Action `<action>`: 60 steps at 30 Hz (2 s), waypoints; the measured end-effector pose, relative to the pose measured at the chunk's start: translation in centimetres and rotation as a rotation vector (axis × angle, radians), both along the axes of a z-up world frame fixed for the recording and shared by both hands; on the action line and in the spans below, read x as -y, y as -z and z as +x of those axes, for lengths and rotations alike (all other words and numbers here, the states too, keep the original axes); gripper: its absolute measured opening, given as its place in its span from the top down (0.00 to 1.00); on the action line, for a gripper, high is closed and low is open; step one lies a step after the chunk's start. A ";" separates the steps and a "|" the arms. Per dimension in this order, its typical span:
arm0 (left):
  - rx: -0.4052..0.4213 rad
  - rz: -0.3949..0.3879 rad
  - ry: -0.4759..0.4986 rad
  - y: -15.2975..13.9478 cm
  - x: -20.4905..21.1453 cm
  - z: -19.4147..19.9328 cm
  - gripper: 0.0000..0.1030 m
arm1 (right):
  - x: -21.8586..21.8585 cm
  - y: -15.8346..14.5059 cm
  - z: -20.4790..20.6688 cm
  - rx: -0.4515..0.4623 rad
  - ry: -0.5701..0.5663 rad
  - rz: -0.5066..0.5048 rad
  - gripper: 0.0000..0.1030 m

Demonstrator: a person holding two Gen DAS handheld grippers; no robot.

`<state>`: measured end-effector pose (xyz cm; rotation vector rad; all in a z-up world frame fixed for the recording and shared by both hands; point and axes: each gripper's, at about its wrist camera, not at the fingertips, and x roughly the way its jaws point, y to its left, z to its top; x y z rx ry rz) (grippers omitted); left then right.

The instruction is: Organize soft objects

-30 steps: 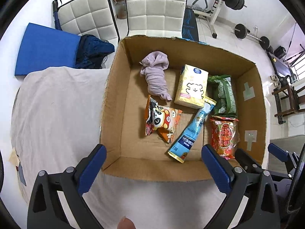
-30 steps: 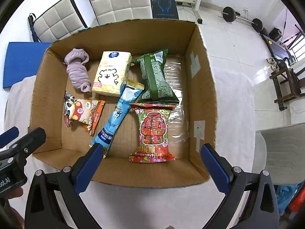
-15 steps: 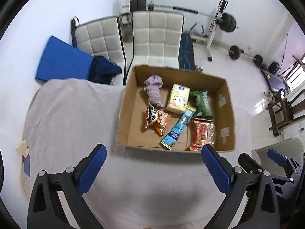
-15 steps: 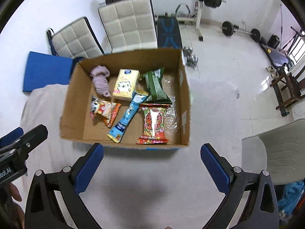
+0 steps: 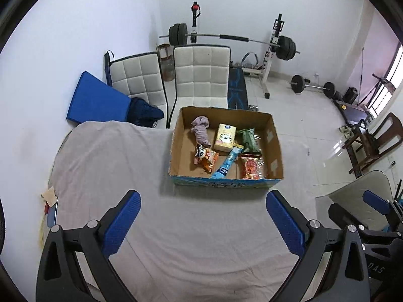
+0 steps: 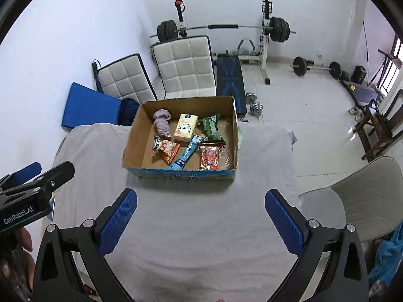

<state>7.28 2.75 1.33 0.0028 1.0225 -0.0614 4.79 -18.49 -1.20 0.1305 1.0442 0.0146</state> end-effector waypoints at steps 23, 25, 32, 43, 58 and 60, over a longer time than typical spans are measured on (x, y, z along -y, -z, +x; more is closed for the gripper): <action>0.083 -0.016 -0.025 -4.0 -1.2 -4.2 0.01 | -1.1 -7.1 -5.4 0.107 -0.007 -0.053 0.00; 0.089 -0.012 -0.030 -4.0 -1.4 -4.0 0.01 | -1.2 -7.3 -4.9 0.115 -0.008 -0.050 0.00; 0.095 0.013 -0.044 -3.5 -1.7 -3.0 0.01 | -1.6 -7.0 -3.3 0.136 -0.008 -0.072 0.00; 0.068 0.017 -0.031 -2.5 -1.3 -1.9 0.01 | -1.2 -5.8 -1.2 0.126 0.002 -0.095 0.00; 0.080 0.011 -0.027 -3.0 -1.3 -1.7 0.01 | -0.8 -5.9 -0.8 0.146 0.002 -0.097 0.00; 0.080 0.010 -0.028 -3.0 -1.3 -1.7 0.01 | -0.8 -6.0 -0.7 0.148 0.000 -0.097 0.00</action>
